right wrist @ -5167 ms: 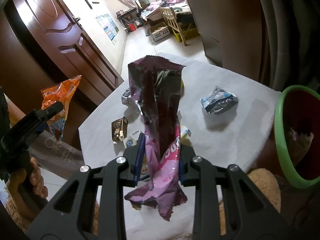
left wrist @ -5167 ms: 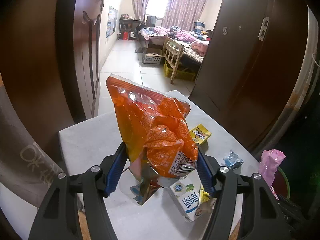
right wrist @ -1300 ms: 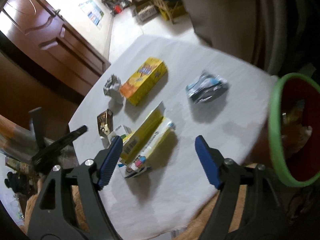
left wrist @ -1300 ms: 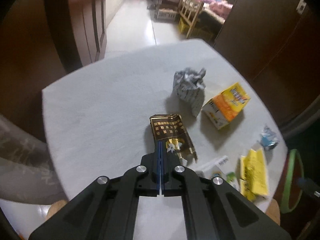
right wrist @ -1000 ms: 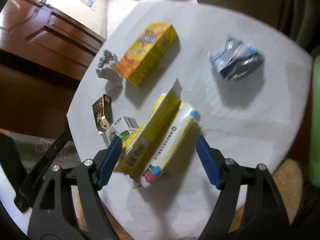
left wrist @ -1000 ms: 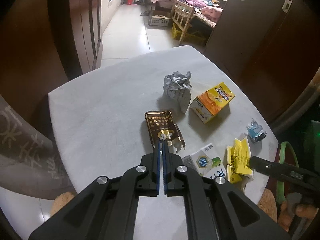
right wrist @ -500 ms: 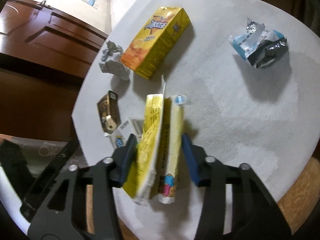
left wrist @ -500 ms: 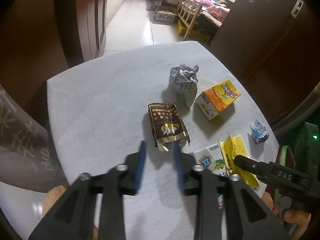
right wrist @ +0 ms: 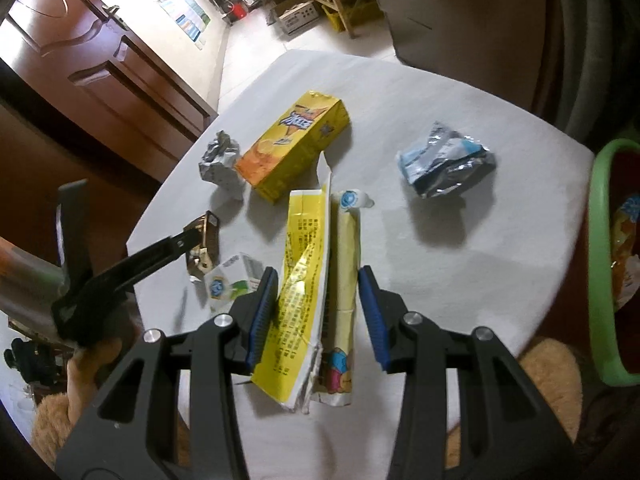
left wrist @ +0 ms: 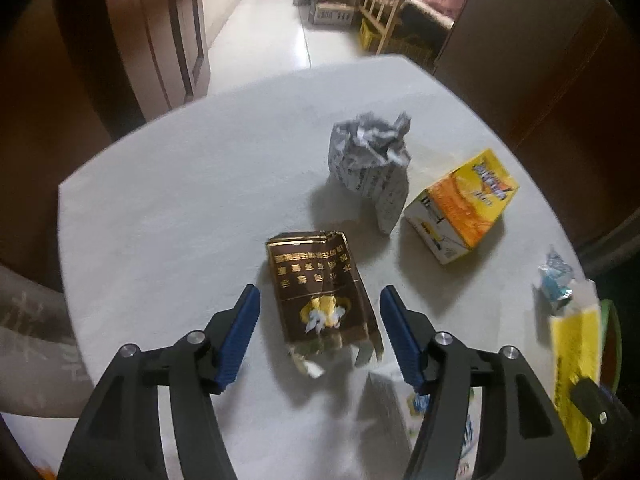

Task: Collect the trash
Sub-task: 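Grasp the gold cigarette box with the left tool while the right tool holds the yellow packaging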

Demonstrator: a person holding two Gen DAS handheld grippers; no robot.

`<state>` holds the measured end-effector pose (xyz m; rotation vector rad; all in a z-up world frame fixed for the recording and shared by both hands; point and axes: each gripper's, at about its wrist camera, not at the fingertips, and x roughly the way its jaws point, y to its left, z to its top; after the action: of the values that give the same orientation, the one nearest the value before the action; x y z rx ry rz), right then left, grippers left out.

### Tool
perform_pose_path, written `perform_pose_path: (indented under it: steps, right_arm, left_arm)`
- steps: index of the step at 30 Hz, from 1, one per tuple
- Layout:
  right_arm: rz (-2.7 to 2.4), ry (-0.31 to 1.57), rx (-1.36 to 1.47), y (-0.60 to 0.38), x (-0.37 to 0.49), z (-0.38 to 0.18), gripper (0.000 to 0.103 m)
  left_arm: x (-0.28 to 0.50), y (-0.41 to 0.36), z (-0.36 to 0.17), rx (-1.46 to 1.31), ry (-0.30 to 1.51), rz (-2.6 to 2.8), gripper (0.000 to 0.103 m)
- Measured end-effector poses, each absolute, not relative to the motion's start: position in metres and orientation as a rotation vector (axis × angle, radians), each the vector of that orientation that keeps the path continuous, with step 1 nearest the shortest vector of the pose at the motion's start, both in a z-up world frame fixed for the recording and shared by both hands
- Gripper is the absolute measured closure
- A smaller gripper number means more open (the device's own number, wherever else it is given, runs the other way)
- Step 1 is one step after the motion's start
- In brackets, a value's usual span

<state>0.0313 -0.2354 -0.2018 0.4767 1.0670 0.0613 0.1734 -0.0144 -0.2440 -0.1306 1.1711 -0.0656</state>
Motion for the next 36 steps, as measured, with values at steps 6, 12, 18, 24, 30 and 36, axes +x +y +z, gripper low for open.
perform_pose_path:
  steps: [6, 12, 18, 24, 30, 36]
  right_arm:
    - [0.062, 1.092, 0.480, -0.239, 0.030, -0.210, 0.057]
    - [0.061, 1.124, 0.484, -0.235, 0.032, -0.220, 0.051]
    - [0.040, 1.198, 0.475, -0.228, 0.034, -0.244, 0.042]
    - [0.058, 1.243, 0.480, -0.223, 0.032, -0.258, 0.057]
    - [0.105, 1.102, 0.572, -0.236, 0.020, -0.217, 0.063]
    - [0.148, 0.941, 0.631, -0.254, 0.010, -0.158, 0.063]
  left_arm:
    - [0.181, -0.013, -0.263, -0.161, 1.225, -0.062, 0.054]
    - [0.151, 0.002, -0.239, -0.206, 1.151, -0.069, 0.057]
    - [0.117, 0.010, -0.198, -0.207, 1.048, -0.098, 0.056]
    - [0.103, 0.001, -0.158, -0.164, 0.950, -0.115, 0.055]
    - [0.089, -0.004, -0.117, -0.137, 0.849, -0.141, 0.055]
    - [0.075, -0.012, -0.084, -0.118, 0.765, -0.166, 0.055]
